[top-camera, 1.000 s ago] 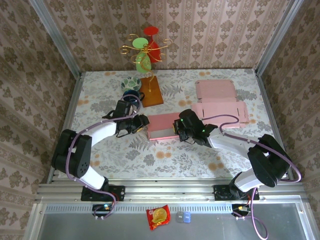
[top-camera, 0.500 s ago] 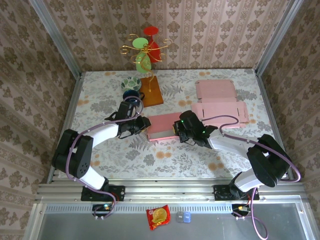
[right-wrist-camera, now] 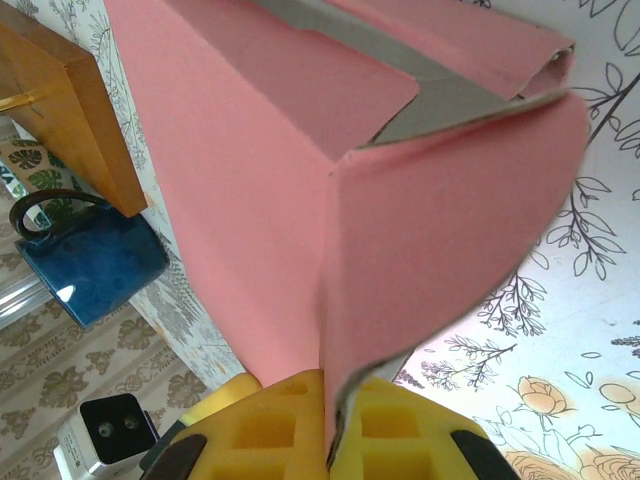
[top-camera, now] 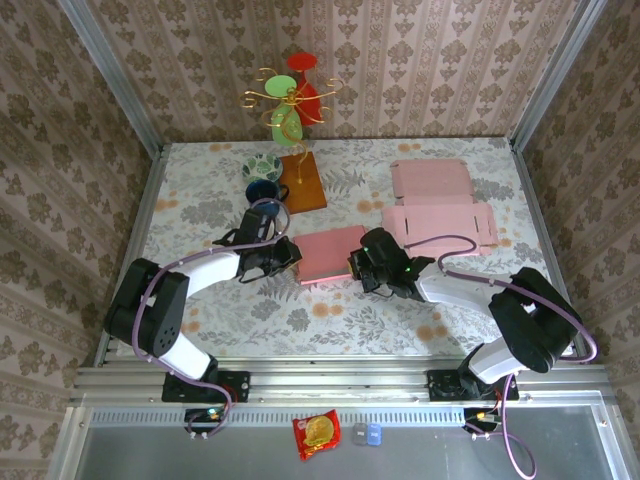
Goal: Fold the paper box
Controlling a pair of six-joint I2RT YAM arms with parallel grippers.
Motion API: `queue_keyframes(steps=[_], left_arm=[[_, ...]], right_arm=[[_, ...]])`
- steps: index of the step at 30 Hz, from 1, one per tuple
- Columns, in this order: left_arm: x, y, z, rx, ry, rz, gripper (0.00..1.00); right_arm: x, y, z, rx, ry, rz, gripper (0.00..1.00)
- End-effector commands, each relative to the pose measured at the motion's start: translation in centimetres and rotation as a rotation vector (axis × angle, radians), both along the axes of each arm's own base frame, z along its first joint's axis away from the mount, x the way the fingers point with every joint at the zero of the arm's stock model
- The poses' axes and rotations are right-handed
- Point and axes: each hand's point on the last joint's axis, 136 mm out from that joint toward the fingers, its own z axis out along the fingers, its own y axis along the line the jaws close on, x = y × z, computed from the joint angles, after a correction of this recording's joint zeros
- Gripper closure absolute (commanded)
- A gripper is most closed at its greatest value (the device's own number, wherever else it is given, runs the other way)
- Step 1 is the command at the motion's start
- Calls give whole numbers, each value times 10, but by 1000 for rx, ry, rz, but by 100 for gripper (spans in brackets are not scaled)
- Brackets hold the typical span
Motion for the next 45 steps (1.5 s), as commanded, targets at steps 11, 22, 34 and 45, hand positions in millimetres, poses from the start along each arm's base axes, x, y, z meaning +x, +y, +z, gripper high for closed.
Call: queue_keyframes(steps=[11, 22, 34, 45], left_arm=[[-9, 20, 11, 115, -26, -29, 56], [-6, -1, -3, 64, -9, -72, 57], [-10, 2, -22, 98, 13, -81, 70], [-8, 5, -18, 153, -23, -137, 78]], right_arm=[[-14, -13, -28, -69, 53, 13, 100], [-21, -16, -36, -88, 87, 24, 94], [-33, -21, -43, -104, 136, 42, 73], [-41, -81, 37, -454, -79, 437, 35]])
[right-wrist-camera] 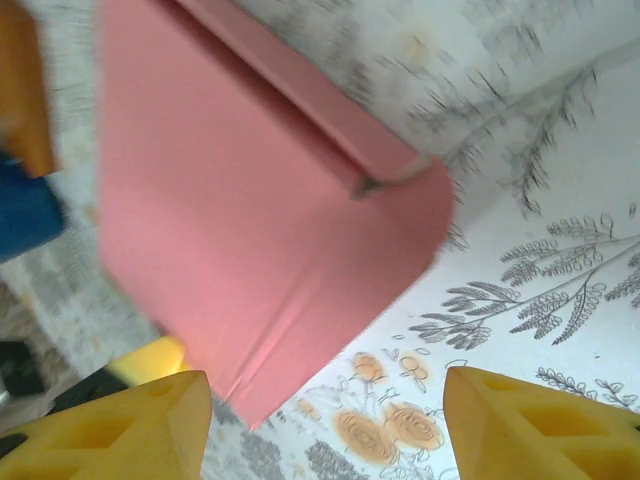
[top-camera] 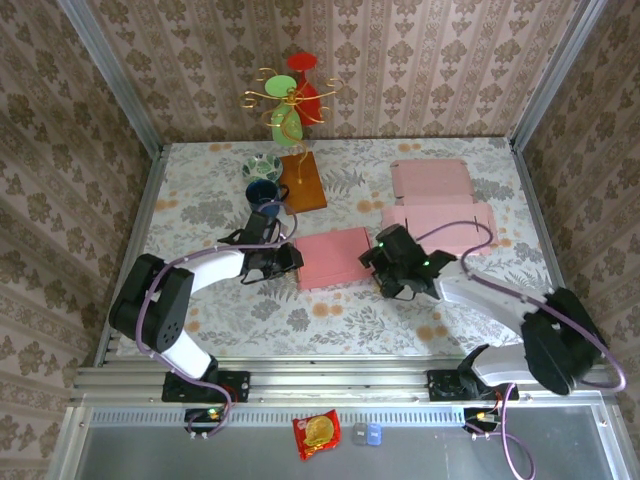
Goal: Fold the paper box
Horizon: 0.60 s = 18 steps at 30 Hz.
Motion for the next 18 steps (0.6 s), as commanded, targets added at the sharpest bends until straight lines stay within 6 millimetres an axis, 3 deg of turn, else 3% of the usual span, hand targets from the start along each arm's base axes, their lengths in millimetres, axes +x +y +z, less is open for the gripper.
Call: queue_keyframes(steps=[1, 5, 8, 14, 18], left_arm=[[1, 3, -2, 47, -13, -36, 78], [3, 2, -1, 58, -21, -52, 79], [3, 3, -1, 67, -24, -63, 79], [5, 1, -3, 70, -21, -75, 79], [7, 1, -3, 75, -24, -70, 79]], right_arm=[[-12, -36, 17, -214, -73, 226, 35], [13, -54, 30, -224, -191, 332, 35], [35, -48, 29, -228, -244, 438, 37], [63, -14, -2, -180, -195, 666, 42], [74, -10, -23, -203, -154, 723, 41]])
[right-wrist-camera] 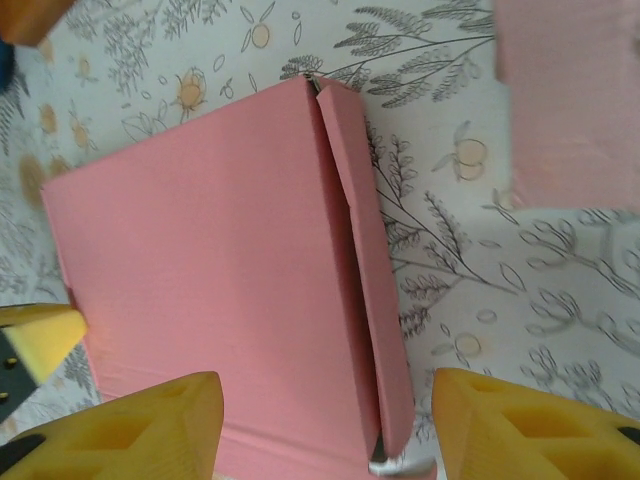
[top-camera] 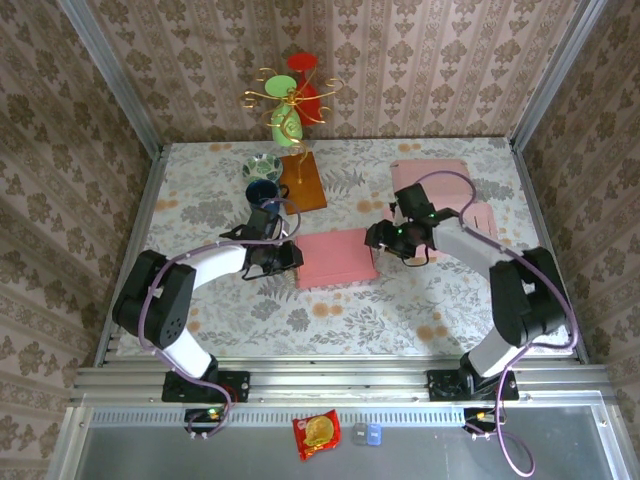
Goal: Fold the paper box
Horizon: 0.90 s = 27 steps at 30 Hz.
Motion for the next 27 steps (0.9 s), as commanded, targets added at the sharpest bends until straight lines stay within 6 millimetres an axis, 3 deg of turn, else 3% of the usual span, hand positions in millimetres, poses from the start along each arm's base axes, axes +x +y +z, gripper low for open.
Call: queue_keyframes(steps=[1, 12, 20, 27], left_arm=[[1, 2, -3, 32, 4, -13, 79], [4, 2, 3, 23, 3, -14, 74], [10, -2, 16, -46, -6, -27, 64], [9, -8, 6, -71, 29, -37, 68]], right_arm=[[1, 11, -8, -4, 9, 131, 41], [-14, 12, -53, -32, 137, 154, 57], [-20, 12, -59, -44, 153, 156, 71], [-22, 14, -59, -32, 158, 158, 75]])
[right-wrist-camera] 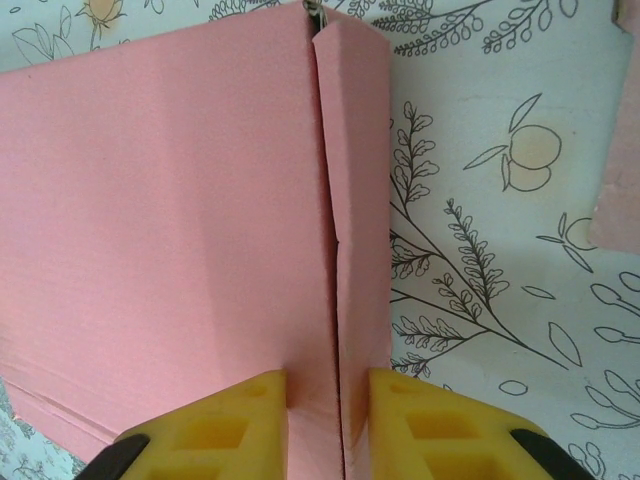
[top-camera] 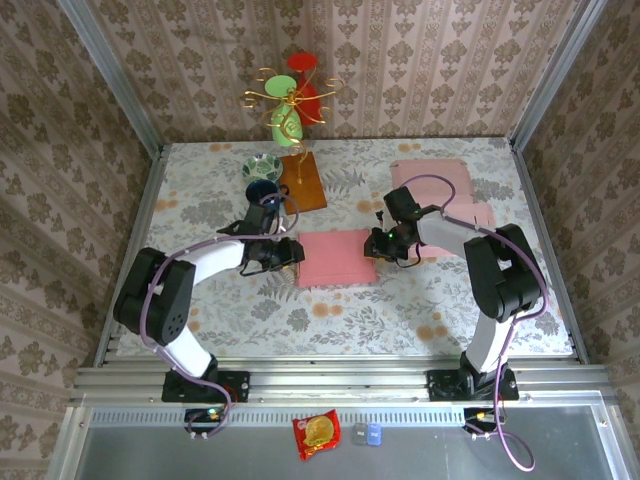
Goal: Fold the paper box
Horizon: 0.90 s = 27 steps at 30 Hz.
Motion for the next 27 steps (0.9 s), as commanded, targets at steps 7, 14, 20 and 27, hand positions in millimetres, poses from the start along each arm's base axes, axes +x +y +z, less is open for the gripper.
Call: queue_keyframes(steps=[7, 14, 20, 27], left_arm=[[3, -5, -6, -6, 13, -26, 72], [2, 0, -14, 21, 9, -13, 81], [-1, 4, -18, 25, -8, -7, 86], [5, 20, -24, -9, 4, 68, 91]], right_arm=[[-20, 1, -11, 4, 67, 33, 79], [-19, 4, -4, 55, 29, 44, 63], [-14, 8, 6, 152, -6, 44, 44], [-9, 18, 9, 271, -9, 47, 33]])
